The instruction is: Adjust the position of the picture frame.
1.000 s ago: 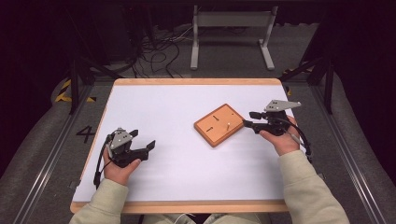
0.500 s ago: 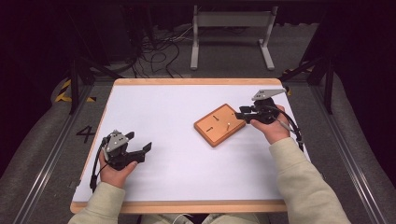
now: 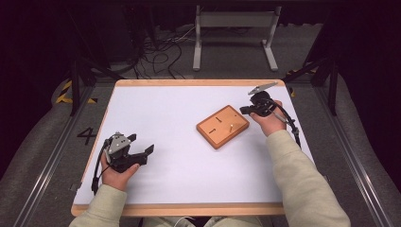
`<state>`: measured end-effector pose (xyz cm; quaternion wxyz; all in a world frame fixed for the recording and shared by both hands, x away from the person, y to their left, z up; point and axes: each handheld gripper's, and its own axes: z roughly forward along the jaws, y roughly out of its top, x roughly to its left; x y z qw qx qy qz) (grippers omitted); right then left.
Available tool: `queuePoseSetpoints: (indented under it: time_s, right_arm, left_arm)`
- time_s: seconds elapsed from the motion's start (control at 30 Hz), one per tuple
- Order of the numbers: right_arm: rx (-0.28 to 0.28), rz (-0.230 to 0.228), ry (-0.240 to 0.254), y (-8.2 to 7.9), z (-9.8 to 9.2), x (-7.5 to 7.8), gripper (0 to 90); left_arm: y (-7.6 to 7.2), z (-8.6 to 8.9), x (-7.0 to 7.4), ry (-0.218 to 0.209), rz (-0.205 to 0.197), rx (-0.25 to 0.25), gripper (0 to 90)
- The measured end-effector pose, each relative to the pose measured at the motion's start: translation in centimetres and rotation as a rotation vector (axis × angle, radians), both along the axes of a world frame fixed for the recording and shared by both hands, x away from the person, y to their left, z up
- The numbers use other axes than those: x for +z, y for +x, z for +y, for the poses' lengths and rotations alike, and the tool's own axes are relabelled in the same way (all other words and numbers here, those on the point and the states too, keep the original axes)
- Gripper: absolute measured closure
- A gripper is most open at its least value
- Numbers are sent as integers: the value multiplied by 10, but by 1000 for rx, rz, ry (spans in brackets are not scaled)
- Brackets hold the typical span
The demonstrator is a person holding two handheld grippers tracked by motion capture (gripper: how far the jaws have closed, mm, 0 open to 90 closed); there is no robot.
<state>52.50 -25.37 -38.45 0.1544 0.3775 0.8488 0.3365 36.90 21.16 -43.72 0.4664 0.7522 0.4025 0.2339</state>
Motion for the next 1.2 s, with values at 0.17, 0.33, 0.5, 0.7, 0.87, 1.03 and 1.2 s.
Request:
queuePoseSetpoints:
  time_s: [0.17, 0.33, 0.5, 0.7, 0.87, 1.03, 1.2]
  right_arm:
    - [-32, 30, -29, 11, -5, -9, 900]
    - [-41, 74, -46, 20, -10, -21, 900]
    - [-37, 98, -66, 25, -12, -30, 900]
    - [-28, 137, -73, 28, -14, -37, 900]
    - [-22, 163, -79, 28, -17, -40, 900]
    - [-4, 192, -59, 24, -19, -41, 900]
    - [20, 216, -48, 17, -16, -41, 900]
  left_arm:
    - [1, -1, -1, -2, 6, -4, 197]
    - [1, -2, -1, 0, 8, -4, 197]
    - [2, -2, -1, 2, 8, -5, 197]
    - [2, -3, -2, 5, 6, -8, 196]
    - [2, -3, -2, 5, 8, -7, 196]
    - [3, -4, -2, 7, 10, -14, 196]
    - [4, -5, -2, 9, 10, -17, 196]
